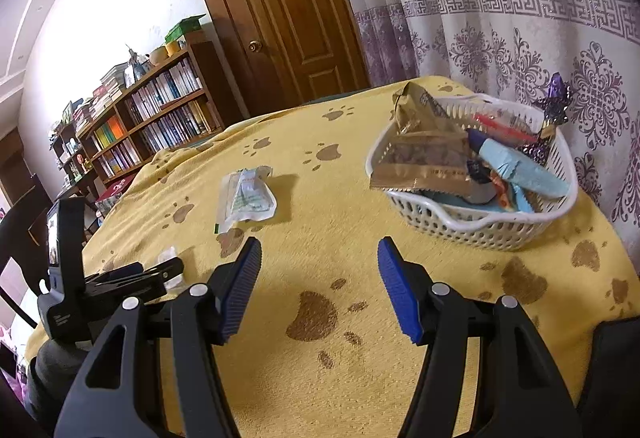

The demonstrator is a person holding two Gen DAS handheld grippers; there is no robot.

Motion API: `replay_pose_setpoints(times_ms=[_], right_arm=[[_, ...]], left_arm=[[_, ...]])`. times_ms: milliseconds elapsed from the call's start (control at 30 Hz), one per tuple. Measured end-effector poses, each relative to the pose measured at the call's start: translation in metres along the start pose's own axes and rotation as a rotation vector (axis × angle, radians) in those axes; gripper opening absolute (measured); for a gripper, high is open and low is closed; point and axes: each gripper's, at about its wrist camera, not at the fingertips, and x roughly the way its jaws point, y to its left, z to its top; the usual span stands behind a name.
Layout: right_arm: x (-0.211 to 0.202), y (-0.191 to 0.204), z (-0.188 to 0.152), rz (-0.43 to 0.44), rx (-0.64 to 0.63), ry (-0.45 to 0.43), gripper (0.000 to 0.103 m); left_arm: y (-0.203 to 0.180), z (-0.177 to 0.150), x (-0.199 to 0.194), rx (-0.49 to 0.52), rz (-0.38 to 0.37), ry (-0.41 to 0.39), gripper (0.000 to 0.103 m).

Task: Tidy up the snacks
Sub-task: 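Withdraw the left tool and grasp the clear rectangular bar packet, then grasp the white-green packet with the right tool while the left tool holds the bar packet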

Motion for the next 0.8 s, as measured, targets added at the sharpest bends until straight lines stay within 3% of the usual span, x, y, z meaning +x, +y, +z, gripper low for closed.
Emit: replay_pose_setpoints(times_ms=[533, 667, 733, 800], right_arm=[[0.011, 0.018, -0.006, 0.018, -0.043, 0.039, 0.062], [0.019, 0.022, -0.007, 0.014, -0.059, 0.057, 0.062], [0.025, 0.025, -0.007, 0.016, -0.063, 0.071, 0.062], [0.032, 0.029, -0.006, 0.02, -0.071, 0.088, 0.062]], left_arm=[[0.002, 0.0, 0.005, -0.014, -0.007, 0.043, 0.084], [0.005, 0.0, 0.007, -0.018, 0.002, 0.04, 0.069], [0.004, -0.001, 0.005, -0.003, 0.013, 0.029, 0.045], [0.005, -0.001, 0.005, 0.005, 0.003, 0.024, 0.035]])
